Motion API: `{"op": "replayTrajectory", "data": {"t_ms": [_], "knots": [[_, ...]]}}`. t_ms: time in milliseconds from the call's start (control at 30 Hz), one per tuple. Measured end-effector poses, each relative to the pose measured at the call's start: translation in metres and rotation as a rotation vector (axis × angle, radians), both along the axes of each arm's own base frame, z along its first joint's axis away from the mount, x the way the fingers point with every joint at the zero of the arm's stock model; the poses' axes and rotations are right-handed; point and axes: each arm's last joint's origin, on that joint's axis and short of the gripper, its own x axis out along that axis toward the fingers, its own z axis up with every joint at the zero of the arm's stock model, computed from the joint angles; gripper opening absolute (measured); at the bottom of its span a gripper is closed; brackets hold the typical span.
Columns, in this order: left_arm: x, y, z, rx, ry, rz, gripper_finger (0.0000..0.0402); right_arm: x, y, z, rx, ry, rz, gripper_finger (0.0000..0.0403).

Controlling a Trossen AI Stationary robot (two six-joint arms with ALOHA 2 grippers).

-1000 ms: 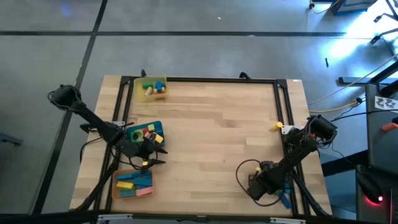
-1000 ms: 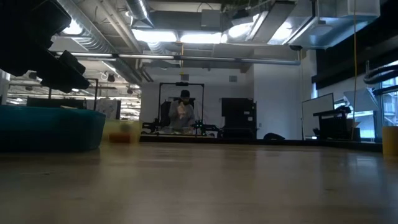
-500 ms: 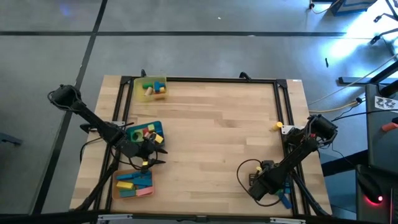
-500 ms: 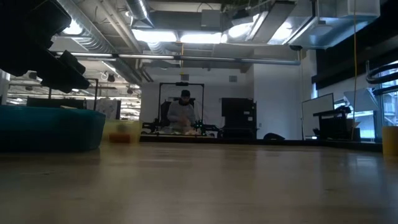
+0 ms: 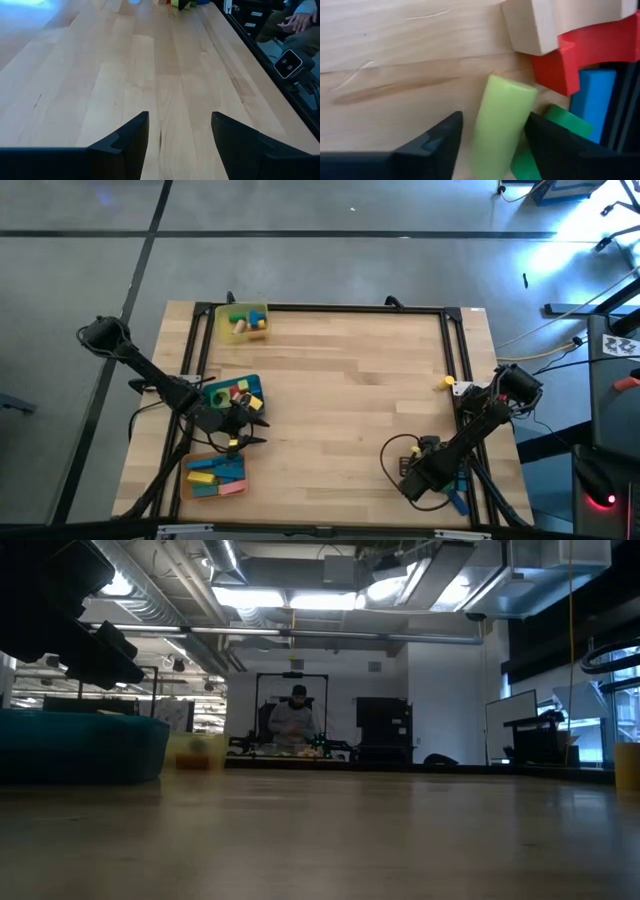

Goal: Sort blocks by size
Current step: Put the light green cylindrical block into the yellow bin

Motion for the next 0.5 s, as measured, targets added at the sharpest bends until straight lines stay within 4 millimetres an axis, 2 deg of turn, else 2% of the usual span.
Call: {"op": "replayTrajectory", "data": {"t_ms": [200,367,500], "knots": [[0.000,0.000,0.000,0.000,0.000,0.000,0.0198,0.002,0.002,-0.001,0.017,-0.025,0.020,0.0135],[0.000,0.000,0.000,0.000,0.000,0.001,0.0198,0.003,0.003,-0.001,0.016,-0.067,0.065,0.0133],[0.000,0.000,0.001,0.005,-0.006,-0.004,0.0198,0.012,0.008,0.004,0.002,-0.187,0.119,0.0146]]}}
